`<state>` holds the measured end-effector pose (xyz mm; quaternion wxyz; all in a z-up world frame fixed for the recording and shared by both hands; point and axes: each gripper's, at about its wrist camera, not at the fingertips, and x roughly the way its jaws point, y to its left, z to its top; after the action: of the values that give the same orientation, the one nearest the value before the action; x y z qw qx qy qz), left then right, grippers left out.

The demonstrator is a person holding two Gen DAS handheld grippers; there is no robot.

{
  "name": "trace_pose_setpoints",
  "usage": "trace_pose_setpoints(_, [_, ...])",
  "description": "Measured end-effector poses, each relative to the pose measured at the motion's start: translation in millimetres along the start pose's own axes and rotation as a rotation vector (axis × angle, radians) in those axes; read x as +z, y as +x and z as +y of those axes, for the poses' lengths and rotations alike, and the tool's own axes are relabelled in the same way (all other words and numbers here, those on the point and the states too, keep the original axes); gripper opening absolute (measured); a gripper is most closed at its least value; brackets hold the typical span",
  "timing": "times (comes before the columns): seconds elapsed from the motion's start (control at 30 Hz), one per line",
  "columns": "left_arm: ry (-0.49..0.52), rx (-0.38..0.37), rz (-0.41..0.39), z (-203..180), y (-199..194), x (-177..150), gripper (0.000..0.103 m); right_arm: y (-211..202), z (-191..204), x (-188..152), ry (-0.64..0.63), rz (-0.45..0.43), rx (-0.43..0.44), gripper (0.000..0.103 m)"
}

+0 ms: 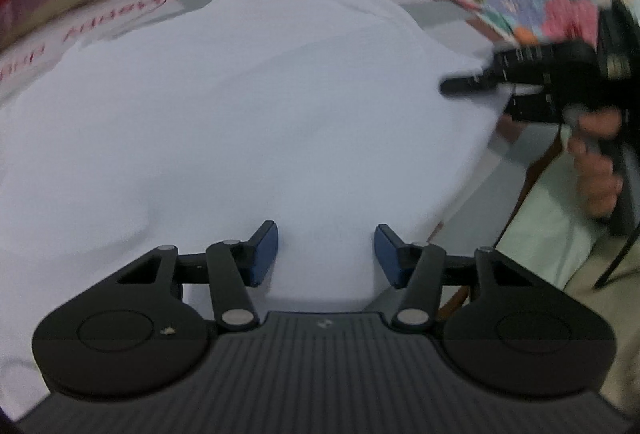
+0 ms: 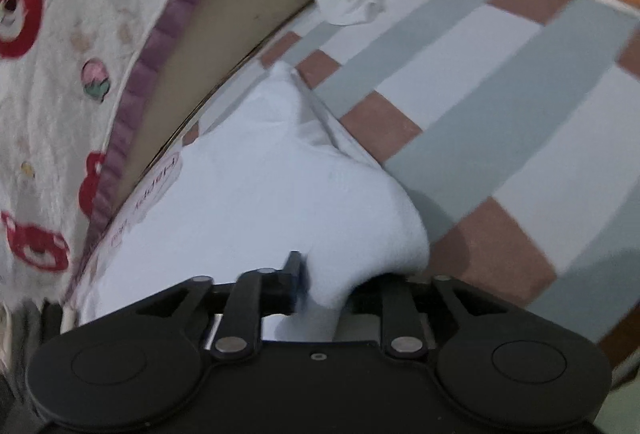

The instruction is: Fold clothes

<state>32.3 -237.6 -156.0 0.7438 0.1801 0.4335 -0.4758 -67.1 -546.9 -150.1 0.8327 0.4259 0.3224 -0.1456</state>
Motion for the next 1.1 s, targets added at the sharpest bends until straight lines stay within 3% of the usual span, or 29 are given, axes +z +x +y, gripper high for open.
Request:
trace_pose_setpoints(0.03, [0.029,0.017,-0.001,-2.2,-0.8,0.0,0.046,1.0,0.0,-0.8,0.005,-0.008,0.012,0.039])
trace_pose_setpoints(0.1, [0.087,0.051,-0.003,-6.7,-2.3,-0.1,0.021,3.9,1.7,-1.8,-0.003,-0.019,0.032,0.040])
trace_pose_setpoints(0.13, [0.116,0.068,-0.004,-8.9,-3.0,-0.2,0.015,7.2,8.2,-0.2,-0.064,-0.015,0.032,0.039])
trace_pose_setpoints(0.17, [0.134,0.077,-0.006,-9.0,-5.2,0.3,0.006,8.7,17.4,2.0,-0.132,-0.011,0.031,0.019])
trace_pose_setpoints(0.2, [0.111,0.059,-0.009,-1.9,-12.0,2.2,0.002,10.2,26.6,4.3,-0.200,-0.008,0.031,0.013])
trace_pose_setpoints(0.23, [0.085,0.042,-0.016,5.8,-20.0,3.5,0.002,9.1,36.9,6.6,-0.255,-0.010,0.049,0.013])
trace_pose_setpoints(0.37, [-0.102,0.006,-0.091,49.7,-72.7,-5.3,0.002,-17.2,99.5,16.0,-0.372,-0.056,0.268,0.013])
trace_pose_setpoints(0.47, [-0.291,0.008,-0.160,89.5,-120.0,-22.3,0.003,-24.7,160.1,12.3,-0.468,-0.027,0.394,0.013])
trace_pose_setpoints(0.6, [-0.496,0.050,-0.220,133.5,-165.8,-52.7,0.004,-13.7,245.2,-19.2,-0.629,0.091,0.497,0.013])
trace_pose_setpoints(0.7, [-0.584,0.165,-0.226,150.0,-160.7,-83.6,0.005,19.8,286.6,-63.6,-0.747,0.220,0.493,0.013])
trace_pose_setpoints(0.77, [-0.626,0.241,-0.193,159.9,-146.5,-101.5,0.004,55.9,297.4,-97.7,-0.793,0.344,0.431,0.012])
trace_pose_setpoints(0.87, [-0.638,0.220,-0.181,171.4,-136.7,-104.3,0.005,110.2,292.1,-142.2,-0.785,0.524,0.307,0.012])
trace_pose_setpoints(1.0, [-0.623,0.216,-0.228,175.2,-138.8,-98.0,0.005,108.1,285.1,-145.0,-0.800,0.501,0.319,0.013])
trace_pose_setpoints(1.1, [-0.683,0.116,-0.285,181.2,-143.3,-100.7,0.005,100.9,282.9,-142.6,-0.830,0.473,0.333,0.013])
